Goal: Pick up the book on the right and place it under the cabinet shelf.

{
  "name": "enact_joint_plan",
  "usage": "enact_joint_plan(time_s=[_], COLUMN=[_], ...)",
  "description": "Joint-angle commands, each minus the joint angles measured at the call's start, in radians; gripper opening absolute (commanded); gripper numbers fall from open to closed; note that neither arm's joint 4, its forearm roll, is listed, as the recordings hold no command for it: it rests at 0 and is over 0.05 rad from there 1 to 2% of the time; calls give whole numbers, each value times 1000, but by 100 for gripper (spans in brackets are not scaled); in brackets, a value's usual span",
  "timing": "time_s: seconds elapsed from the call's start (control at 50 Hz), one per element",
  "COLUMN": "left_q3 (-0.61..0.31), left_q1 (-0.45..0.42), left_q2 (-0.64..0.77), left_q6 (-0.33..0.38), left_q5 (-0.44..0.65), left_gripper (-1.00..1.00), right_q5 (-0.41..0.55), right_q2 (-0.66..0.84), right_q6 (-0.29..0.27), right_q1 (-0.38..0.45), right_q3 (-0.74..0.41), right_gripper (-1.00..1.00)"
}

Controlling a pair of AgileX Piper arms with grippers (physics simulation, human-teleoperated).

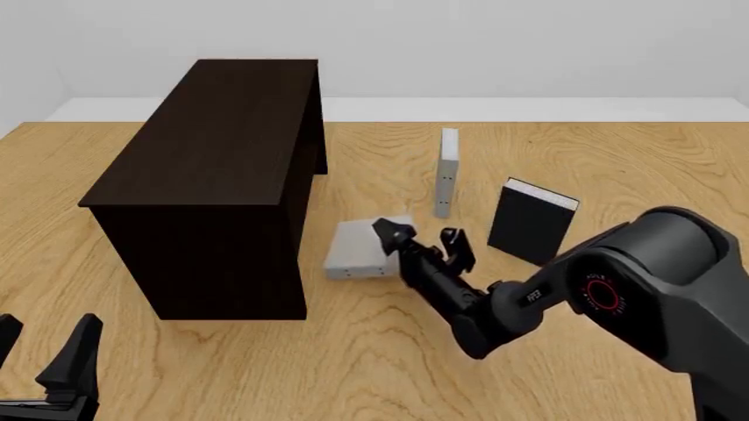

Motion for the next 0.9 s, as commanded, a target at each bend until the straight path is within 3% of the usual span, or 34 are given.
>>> enact_joint_plan(time_s=[0.02,0.48,0.9], left_q3=[0,-3,-2], left_q1=[0,1,1], left_q2=[-1,14,8], left_q6=[0,0,0], left_q5=[0,-12,-8], left_gripper=[100,100,100], right_q5=[110,194,371], right_q2=[-30,-135,-265], right_q6=[-176,-246,-402], right_q1=[-52,-71,-81], right_q3=[5,46,58], right_gripper=[100,100,100])
